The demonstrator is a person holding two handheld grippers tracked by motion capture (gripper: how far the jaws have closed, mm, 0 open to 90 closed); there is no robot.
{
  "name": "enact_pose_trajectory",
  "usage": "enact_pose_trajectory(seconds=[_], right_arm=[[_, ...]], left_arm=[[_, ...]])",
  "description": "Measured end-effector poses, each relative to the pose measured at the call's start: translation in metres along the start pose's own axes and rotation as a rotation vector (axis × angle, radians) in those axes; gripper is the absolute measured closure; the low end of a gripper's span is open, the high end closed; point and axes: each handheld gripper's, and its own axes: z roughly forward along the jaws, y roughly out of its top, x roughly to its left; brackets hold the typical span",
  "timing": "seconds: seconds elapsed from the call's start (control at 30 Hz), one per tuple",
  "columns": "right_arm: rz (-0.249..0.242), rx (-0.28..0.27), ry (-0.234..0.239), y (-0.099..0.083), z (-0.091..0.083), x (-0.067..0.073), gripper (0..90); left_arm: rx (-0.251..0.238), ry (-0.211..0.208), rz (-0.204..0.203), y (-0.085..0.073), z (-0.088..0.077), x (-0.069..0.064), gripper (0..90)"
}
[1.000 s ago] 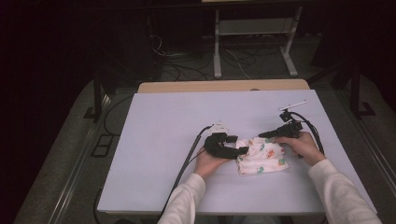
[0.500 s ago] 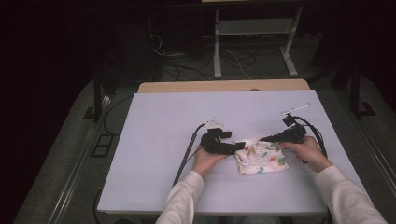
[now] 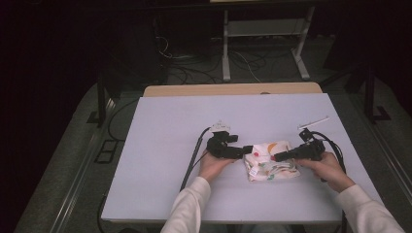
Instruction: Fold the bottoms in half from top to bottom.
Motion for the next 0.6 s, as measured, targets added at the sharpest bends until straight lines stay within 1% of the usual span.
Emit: enact_pose_trajectory(seconds=[0.33, 0.37, 0.5, 0.6], right_arm=[[-0.020, 0.012, -0.004, -0.017, 0.004, 0.002, 88.9], [-0.017, 0.019, -0.009, -0.019, 0.004, 0.003, 88.9], [-0.035, 0.020, -0.025, -0.022, 0.006, 0.003, 88.9], [-0.032, 0.031, -0.032, -0.025, 0.007, 0.003, 88.9]], left_arm=[[0.018, -0.009, 0.006, 0.003, 0.005, -0.004, 16.8], [0.019, -0.008, 0.007, 0.003, 0.006, -0.004, 16.6], [0.021, -0.011, 0.005, 0.003, 0.006, -0.004, 16.5], [0.024, -0.012, 0.009, 0.003, 0.006, -0.005, 16.5]])
